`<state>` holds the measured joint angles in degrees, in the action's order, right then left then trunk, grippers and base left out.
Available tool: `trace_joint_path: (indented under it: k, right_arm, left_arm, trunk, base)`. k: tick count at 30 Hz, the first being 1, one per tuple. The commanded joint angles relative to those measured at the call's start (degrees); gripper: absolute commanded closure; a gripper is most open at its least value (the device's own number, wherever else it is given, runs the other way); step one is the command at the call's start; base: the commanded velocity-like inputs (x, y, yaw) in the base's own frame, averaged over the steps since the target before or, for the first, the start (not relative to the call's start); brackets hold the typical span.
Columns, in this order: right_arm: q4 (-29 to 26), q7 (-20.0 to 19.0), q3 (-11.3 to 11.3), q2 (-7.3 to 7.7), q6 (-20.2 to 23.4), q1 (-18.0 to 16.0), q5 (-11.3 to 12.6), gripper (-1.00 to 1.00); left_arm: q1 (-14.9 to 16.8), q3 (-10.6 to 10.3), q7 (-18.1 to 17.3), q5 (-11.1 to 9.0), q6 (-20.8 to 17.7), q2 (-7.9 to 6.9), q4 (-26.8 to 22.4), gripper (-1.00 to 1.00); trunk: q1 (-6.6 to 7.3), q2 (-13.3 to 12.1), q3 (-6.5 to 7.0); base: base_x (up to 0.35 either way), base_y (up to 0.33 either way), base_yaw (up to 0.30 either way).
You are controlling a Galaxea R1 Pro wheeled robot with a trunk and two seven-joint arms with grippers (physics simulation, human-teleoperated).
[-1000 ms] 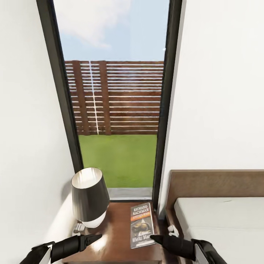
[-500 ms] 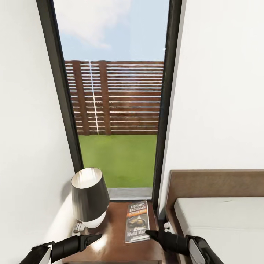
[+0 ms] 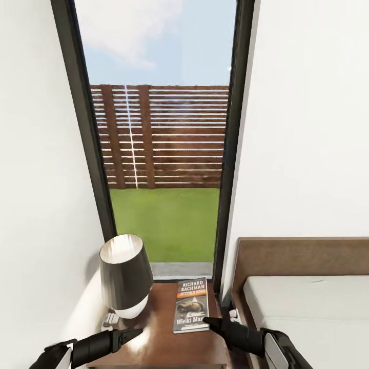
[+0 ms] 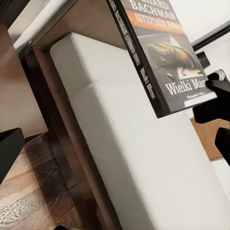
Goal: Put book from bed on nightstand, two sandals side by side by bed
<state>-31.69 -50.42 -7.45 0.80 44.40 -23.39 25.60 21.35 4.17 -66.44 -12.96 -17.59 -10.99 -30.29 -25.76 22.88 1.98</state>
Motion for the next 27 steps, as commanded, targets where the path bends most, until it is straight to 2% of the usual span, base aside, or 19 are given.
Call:
trace_joint_path:
  k: [1, 2, 5, 8, 23, 27]
  right_arm:
    - [0.0, -0.5, -0.1, 0.02, 0.3, 0.0, 0.0, 1.00]
    - [-0.1, -1.0, -0.1, 0.04, 0.3, 0.0, 0.0, 1.00]
    - [-0.1, -5.9, -0.1, 0.09, 0.3, 0.0, 0.1, 1.00]
    - [-0.1, -7.6, -0.1, 0.08, 0.3, 0.0, 0.1, 1.00]
    - [0.0, -8.0, -0.1, 0.08, 0.3, 0.0, 0.0, 1.00]
    - [0.0, -8.0, -0.1, 0.08, 0.3, 0.0, 0.0, 1.00]
  left_arm:
    - [0.0, 0.0, -0.2, -0.2, -0.6, 0.03, 0.0, -1.00]
    - [0.0, 0.0, -0.2, -0.2, -0.6, 0.05, 0.0, -1.00]
    - [0.0, 0.0, -0.1, -0.2, -0.6, 0.09, 0.1, -1.00]
    - [0.0, 0.0, -0.1, -0.2, -0.6, 0.09, 0.1, -1.00]
    - [0.0, 0.0, -0.1, -0.2, -0.6, 0.09, 0.1, -1.00]
    - [0.0, 0.0, -0.1, -0.2, -0.6, 0.09, 0.1, -1.00]
  trunk:
    - [-0.02, 0.0, -0.02]
    - [-0.02, 0.0, -0.02]
    - [-0.02, 0.0, -0.02]
    - [-0.02, 0.0, -0.02]
    - [-0.02, 0.0, -0.02]
    - [-0.90, 1.6, -0.74]
  base:
    - [0.000, 0.000, 0.000]
    - [0.000, 0.000, 0.000]
    - [0.000, 0.000, 0.000]
    - [0.000, 0.000, 0.000]
    - [0.000, 0.000, 0.000]
    - [0.000, 0.000, 0.000]
